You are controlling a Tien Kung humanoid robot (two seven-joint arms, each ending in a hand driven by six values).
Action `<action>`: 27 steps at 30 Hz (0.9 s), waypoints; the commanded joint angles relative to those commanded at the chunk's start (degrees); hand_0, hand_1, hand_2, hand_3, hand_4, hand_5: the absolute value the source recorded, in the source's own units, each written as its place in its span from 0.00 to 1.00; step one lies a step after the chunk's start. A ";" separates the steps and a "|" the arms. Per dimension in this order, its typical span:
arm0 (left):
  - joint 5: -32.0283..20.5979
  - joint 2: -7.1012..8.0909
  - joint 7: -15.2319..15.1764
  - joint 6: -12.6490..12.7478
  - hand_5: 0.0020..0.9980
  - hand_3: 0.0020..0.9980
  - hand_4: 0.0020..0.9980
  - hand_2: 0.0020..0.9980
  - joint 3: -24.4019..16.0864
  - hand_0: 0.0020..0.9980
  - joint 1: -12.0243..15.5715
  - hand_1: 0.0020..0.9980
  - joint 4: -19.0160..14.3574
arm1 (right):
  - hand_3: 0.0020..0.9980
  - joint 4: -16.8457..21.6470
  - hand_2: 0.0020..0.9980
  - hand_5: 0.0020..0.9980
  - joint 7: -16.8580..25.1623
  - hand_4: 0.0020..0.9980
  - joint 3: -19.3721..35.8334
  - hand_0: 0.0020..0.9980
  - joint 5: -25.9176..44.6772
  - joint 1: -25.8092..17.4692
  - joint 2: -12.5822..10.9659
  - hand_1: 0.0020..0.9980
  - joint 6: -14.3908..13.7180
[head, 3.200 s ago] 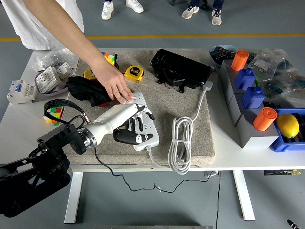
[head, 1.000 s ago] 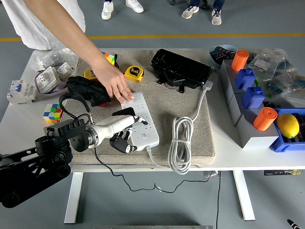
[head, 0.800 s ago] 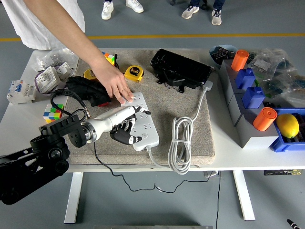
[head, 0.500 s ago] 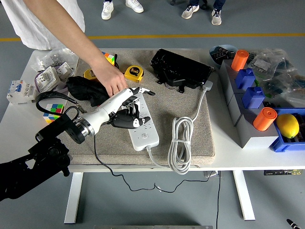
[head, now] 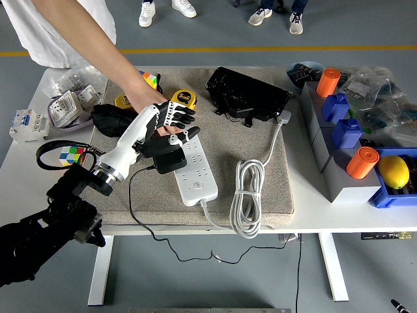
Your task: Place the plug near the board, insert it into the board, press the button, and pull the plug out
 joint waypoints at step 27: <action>-1.39 -2.92 -5.21 0.28 0.46 0.75 0.85 0.75 -6.06 0.76 4.06 0.75 3.88 | 0.55 -2.93 0.65 0.47 -0.18 1.00 -5.13 0.61 4.00 1.49 -0.38 0.63 0.17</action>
